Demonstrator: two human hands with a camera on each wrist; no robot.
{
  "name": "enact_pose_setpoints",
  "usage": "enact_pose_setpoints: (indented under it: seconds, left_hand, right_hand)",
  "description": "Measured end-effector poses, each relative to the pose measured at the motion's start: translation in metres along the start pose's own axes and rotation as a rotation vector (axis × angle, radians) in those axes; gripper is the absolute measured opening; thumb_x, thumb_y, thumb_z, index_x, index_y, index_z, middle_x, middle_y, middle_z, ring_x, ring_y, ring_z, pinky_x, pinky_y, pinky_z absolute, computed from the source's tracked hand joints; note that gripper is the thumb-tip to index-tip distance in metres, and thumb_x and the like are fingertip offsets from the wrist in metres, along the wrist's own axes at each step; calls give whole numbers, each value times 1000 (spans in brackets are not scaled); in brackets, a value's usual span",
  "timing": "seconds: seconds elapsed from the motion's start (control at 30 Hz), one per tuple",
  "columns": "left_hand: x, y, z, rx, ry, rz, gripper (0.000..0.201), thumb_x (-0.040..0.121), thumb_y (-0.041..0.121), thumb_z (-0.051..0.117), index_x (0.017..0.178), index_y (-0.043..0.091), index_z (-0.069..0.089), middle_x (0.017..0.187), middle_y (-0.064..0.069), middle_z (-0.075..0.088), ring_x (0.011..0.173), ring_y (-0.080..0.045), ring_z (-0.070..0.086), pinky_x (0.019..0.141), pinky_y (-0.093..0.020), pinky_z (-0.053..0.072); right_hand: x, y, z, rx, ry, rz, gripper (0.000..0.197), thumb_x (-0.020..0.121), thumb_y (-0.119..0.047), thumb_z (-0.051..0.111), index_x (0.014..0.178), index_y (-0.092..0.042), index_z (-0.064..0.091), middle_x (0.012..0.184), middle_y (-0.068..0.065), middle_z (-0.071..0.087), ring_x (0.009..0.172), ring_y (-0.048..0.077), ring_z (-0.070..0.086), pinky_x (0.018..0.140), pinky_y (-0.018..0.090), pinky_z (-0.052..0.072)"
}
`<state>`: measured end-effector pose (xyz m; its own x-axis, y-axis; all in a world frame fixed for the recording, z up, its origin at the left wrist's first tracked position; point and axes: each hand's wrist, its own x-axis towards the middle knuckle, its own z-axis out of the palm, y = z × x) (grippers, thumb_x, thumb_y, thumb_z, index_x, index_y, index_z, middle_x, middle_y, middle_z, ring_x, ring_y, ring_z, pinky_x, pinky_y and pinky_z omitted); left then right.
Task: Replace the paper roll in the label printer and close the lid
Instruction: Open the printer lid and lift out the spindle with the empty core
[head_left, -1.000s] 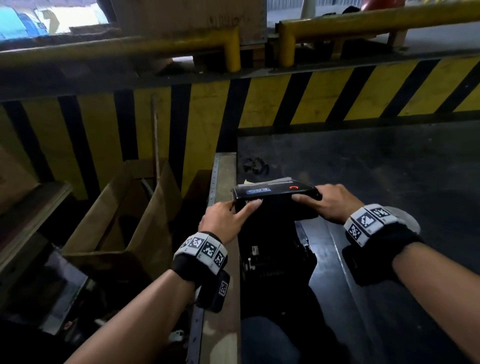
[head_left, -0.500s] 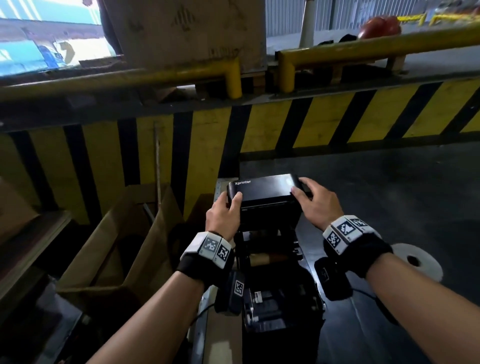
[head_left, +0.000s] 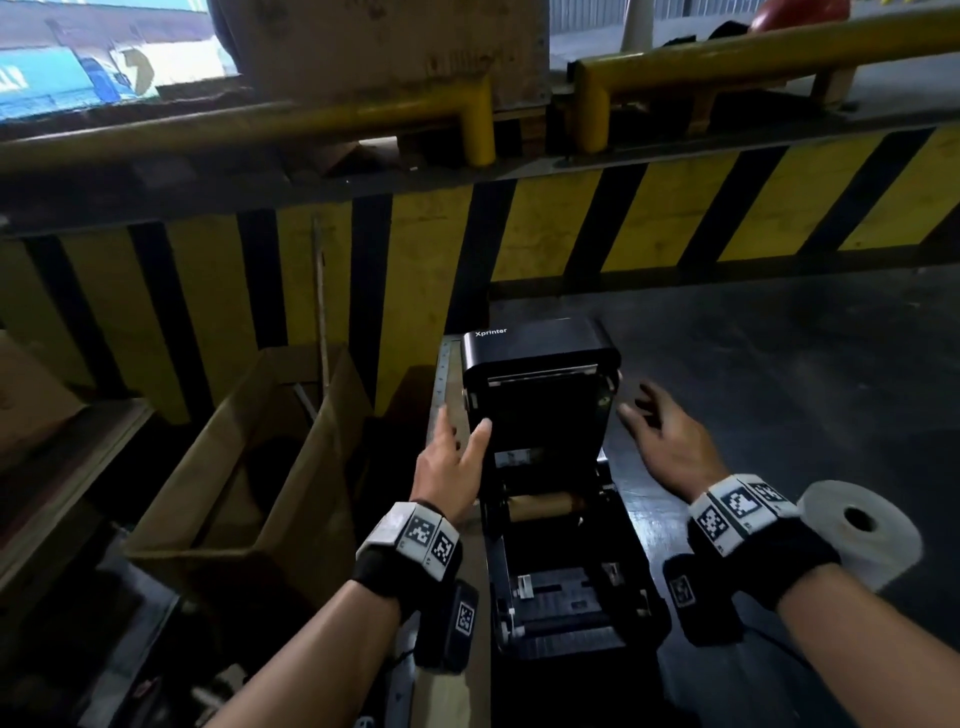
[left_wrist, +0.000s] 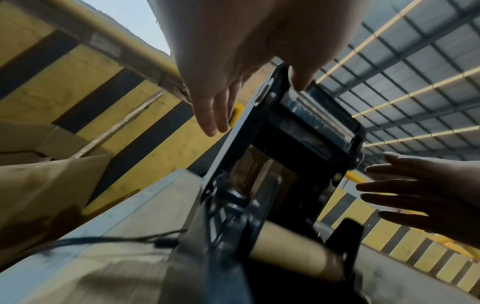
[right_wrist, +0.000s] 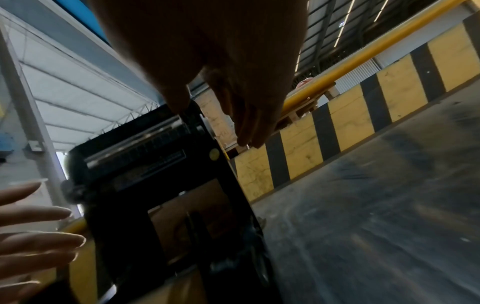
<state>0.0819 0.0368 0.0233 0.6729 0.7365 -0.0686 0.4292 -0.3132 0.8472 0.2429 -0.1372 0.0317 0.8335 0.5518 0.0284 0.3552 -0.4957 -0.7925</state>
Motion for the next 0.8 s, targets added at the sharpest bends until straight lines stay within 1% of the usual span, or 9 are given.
enact_pose_setpoints:
  seconds: [0.07, 0.17, 0.3, 0.43, 0.53, 0.6, 0.67, 0.73, 0.8]
  left_hand:
    - [-9, -16, 5, 47, -49, -4, 70, 90, 52, 43, 147, 14, 25, 150, -12, 39, 139, -22, 37, 116, -39, 30]
    - [-21, -29, 17, 206, -166, 66, 57, 95, 43, 40, 142, 11, 36, 150, -10, 40, 138, -22, 37, 114, -32, 30]
    - [-27, -41, 32, 444, -339, 81, 58, 97, 40, 34, 147, 12, 24, 160, -6, 14, 148, -22, 14, 119, -32, 16]
    - [-28, -42, 41, 462, -313, 77, 54, 99, 31, 32, 147, 8, 21, 160, -10, 13, 148, -24, 13, 120, -34, 15]
    - [-29, -35, 41, 428, -273, 77, 52, 99, 25, 31, 147, 6, 22, 157, -14, 23, 146, -26, 21, 119, -33, 19]
    - [-32, -30, 40, 385, -235, 85, 52, 99, 23, 32, 147, 5, 22, 153, -15, 31, 142, -27, 28, 115, -32, 23]
    - [-36, -23, 38, 337, -204, 101, 51, 99, 22, 33, 146, 5, 23, 151, -15, 35, 140, -28, 33, 112, -30, 26]
    - [-39, -16, 34, 310, -176, 132, 50, 99, 20, 34, 146, 6, 25, 148, -16, 39, 137, -28, 37, 110, -30, 28]
    - [-43, -9, 29, 286, -159, 169, 50, 98, 17, 36, 146, 7, 26, 146, -16, 41, 135, -29, 39, 109, -32, 31]
  right_hand:
    - [-11, 15, 9, -88, -93, -11, 51, 89, -37, 52, 131, -9, 45, 133, 12, 56, 120, 27, 53, 95, 31, 40]
    - [-24, 33, 29, -247, -279, -91, 44, 87, -29, 57, 127, -11, 50, 131, 11, 56, 117, 29, 54, 95, 32, 41]
    - [-29, 52, 54, -415, -407, -146, 56, 81, -34, 57, 132, -14, 43, 139, 12, 43, 119, 33, 50, 98, 43, 45]
    - [-29, 50, 60, -437, -368, -161, 58, 84, -31, 54, 136, -13, 36, 144, 12, 35, 122, 35, 47, 99, 44, 45]
    - [-33, 47, 57, -388, -338, -174, 57, 86, -27, 52, 138, -14, 34, 146, 11, 34, 122, 33, 48, 101, 44, 43]
    - [-39, 43, 52, -318, -302, -198, 53, 86, -22, 52, 136, -13, 35, 143, 11, 39, 117, 34, 51, 99, 45, 44]
    - [-46, 35, 45, -242, -261, -203, 47, 88, -16, 50, 133, -11, 40, 138, 13, 46, 114, 33, 53, 98, 38, 44]
    - [-53, 29, 37, -209, -232, -199, 42, 90, -12, 47, 132, -10, 44, 133, 13, 51, 115, 31, 53, 94, 27, 38]
    - [-59, 25, 29, -195, -202, -207, 37, 92, -13, 43, 129, -12, 48, 126, 15, 57, 113, 31, 53, 89, 24, 35]
